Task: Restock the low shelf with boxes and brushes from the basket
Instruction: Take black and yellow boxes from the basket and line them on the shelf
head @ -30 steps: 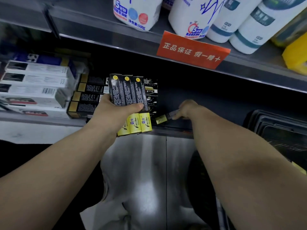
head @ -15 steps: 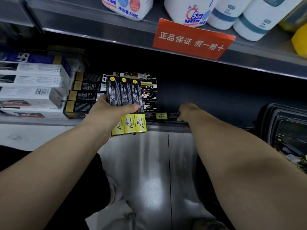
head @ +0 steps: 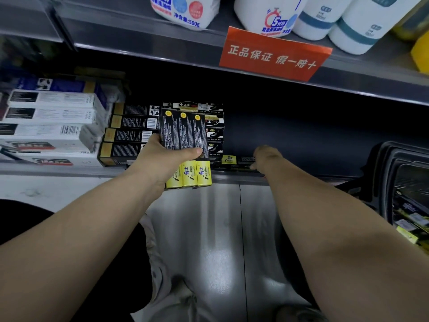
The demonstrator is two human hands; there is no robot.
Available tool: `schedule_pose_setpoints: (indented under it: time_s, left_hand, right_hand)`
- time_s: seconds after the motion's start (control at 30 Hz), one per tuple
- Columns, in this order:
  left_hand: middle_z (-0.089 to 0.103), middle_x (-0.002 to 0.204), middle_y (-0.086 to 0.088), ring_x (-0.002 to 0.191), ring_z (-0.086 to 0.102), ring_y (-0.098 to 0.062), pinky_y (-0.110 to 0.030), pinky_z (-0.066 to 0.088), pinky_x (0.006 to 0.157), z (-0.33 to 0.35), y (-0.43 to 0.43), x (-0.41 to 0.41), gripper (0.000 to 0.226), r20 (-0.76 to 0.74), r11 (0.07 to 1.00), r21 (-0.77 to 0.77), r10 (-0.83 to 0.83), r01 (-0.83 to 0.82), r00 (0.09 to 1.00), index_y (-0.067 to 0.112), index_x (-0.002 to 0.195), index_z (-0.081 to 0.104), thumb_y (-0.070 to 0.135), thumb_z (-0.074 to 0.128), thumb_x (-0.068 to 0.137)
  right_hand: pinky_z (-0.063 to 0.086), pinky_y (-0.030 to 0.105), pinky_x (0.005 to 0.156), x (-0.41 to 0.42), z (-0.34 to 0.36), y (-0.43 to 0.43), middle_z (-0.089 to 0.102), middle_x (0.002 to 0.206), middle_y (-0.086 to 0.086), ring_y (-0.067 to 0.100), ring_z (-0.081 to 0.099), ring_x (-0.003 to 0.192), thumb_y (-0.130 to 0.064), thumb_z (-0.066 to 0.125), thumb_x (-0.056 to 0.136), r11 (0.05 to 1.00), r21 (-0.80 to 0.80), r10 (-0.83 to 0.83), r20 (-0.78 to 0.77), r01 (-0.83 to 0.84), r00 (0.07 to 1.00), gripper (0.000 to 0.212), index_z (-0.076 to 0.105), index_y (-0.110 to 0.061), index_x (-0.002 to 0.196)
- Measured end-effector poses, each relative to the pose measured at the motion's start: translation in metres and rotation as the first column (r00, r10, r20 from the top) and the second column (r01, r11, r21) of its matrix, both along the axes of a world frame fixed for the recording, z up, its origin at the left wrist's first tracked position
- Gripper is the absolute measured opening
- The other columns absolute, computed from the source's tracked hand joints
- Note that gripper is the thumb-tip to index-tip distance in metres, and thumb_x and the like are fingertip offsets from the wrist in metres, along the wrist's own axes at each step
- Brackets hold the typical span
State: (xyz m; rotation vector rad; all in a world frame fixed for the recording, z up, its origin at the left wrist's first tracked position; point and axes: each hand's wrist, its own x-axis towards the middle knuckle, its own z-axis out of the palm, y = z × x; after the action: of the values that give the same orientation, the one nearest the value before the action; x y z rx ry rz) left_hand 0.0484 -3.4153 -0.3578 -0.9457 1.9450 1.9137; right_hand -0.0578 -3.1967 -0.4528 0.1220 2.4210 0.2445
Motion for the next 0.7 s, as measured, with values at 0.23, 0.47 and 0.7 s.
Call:
schedule_pose_setpoints:
  time_s: [0.23, 0.47, 0.7]
  left_hand:
    - [0.064, 0.094, 0.006, 0.088, 0.061, -0.011, -0.032, 0.047, 0.082, -0.009, -0.007, -0.002, 0.048, 0.042, 0.999, 0.042, -0.029, 0.027, 0.999, 0.023, 0.102, 0.049, 0.020, 0.082, 0.068]
    - [0.066, 0.105, -0.001, 0.098, 0.063, -0.019, -0.039, 0.048, 0.093, -0.008, -0.001, -0.003, 0.064, 0.028, 0.990, 0.096, -0.102, 0.099, 0.994, 0.018, 0.117, 0.050, 0.023, 0.084, 0.063]
    - [0.066, 0.100, -0.002, 0.090, 0.064, -0.021, -0.040, 0.054, 0.083, -0.011, -0.004, -0.005, 0.049, 0.001, 0.994, 0.098, -0.039, 0.039, 0.999, 0.019, 0.107, 0.052, 0.018, 0.081, 0.068]
  right_hand:
    - [0.036, 0.038, 0.103, 0.002, 0.057, -0.043, 0.036, 0.146, 0.014, 0.032, 0.039, 0.129, -0.044, 0.050, 0.093, 0.883, -0.395, -0.296, -0.048, 0.254, 0.954, 0.062, 0.035, -0.010, 0.142]
    - [0.056, 0.032, 0.073, 0.041, 0.089, -0.075, 0.065, 0.107, 0.001, 0.019, 0.065, 0.094, -0.027, 0.062, 0.090, 0.021, -0.842, -0.366, 0.496, 0.540, 0.788, 0.034, 0.048, -0.025, 0.121]
    - [0.051, 0.038, 0.080, 0.021, 0.059, -0.018, 0.057, 0.110, 0.009, 0.025, 0.059, 0.093, -0.025, 0.048, 0.093, -0.036, -0.972, -0.978, 0.082, 0.232, 0.194, 0.032, 0.040, -0.021, 0.125]
